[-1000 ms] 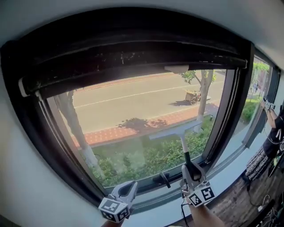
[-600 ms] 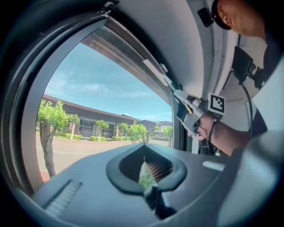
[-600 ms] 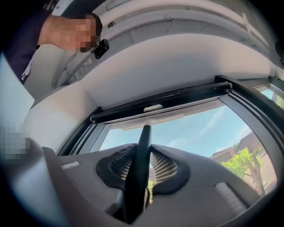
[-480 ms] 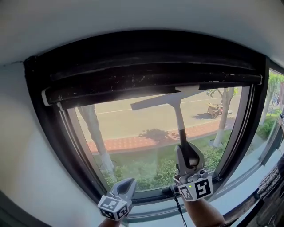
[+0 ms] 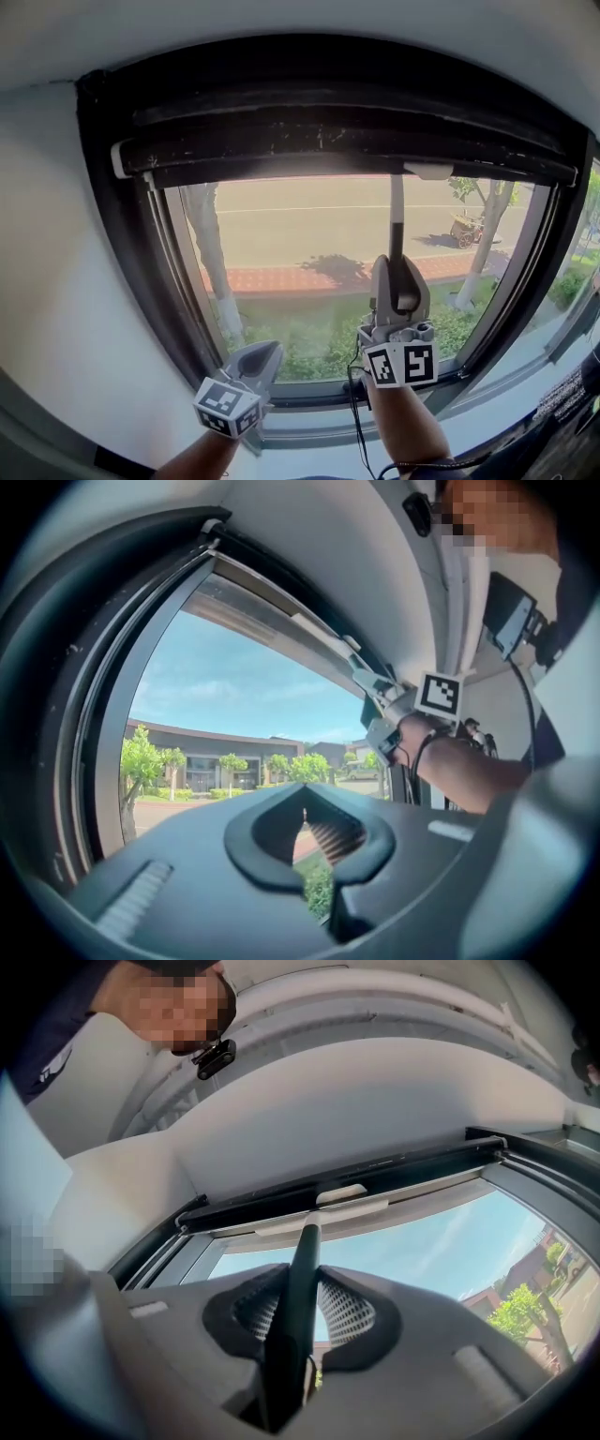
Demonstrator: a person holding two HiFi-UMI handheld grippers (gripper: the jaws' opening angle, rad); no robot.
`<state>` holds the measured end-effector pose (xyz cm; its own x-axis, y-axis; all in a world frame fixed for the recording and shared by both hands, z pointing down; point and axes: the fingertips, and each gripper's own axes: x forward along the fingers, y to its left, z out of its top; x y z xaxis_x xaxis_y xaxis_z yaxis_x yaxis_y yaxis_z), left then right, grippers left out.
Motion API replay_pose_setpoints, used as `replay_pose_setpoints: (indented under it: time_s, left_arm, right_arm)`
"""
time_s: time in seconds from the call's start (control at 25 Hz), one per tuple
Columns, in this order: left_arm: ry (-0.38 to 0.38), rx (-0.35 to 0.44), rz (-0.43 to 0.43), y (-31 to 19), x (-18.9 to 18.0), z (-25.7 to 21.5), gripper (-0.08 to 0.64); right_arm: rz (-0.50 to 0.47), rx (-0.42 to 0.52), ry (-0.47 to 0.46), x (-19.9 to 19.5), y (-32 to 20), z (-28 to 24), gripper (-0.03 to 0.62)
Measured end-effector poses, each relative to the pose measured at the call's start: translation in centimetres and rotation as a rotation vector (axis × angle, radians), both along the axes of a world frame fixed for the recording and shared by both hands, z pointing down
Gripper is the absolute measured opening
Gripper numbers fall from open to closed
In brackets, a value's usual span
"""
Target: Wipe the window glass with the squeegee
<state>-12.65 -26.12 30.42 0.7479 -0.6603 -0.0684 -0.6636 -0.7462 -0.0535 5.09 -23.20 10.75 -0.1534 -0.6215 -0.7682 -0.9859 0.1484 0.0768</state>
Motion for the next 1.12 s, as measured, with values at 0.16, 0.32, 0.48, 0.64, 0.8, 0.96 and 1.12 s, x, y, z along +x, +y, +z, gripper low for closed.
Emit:
replay_pose_setpoints:
  time_s: [0.16, 0.32, 0.48, 0.64, 0.8, 0.96, 1.12]
  left_arm:
    - [-0.003, 0.021, 0.023, 0.7, -0.3, -0.8, 0.005]
    - [0.036, 0.023, 0.050, 0.4, -0.2, -1.0, 0.005]
    - [0.094, 0.009, 0.080, 1.7, -0.2, -1.7, 0.005]
    - [0.077, 0.014, 0.081, 1.7, -0.1, -1.4, 0.005]
    - [0.045, 0.052, 0.055, 1.8, -0.5, -1.6, 0.005]
    - [0.037, 0.078, 0.054, 2.9, -0.7, -1.6, 0.005]
    - [0.016, 0.038, 0.064, 3.5, -0.7, -0.4, 0.005]
  right_arm:
    - [0.004, -0.008, -0.005, -1.4, -0.7, -0.9, 0.101]
    - [0.021, 0.003, 0.002, -2.1, -1.3, -1.5, 0.101]
    - [0.039, -0.013, 0.018, -3.0, -1.6, -0.5, 0.101]
    - [0.035, -0.031, 0.009, -3.2, -1.9, 0.4, 0.101]
    - [0.022, -0.054, -0.028, -3.2, -2.4, 1.4, 0.101]
    - [0.011, -0.076, -0.027, -3.6, -2.6, 2.3, 0.101]
    - [0.008, -0.083, -0.045, -3.7, -2.4, 2.8, 0.101]
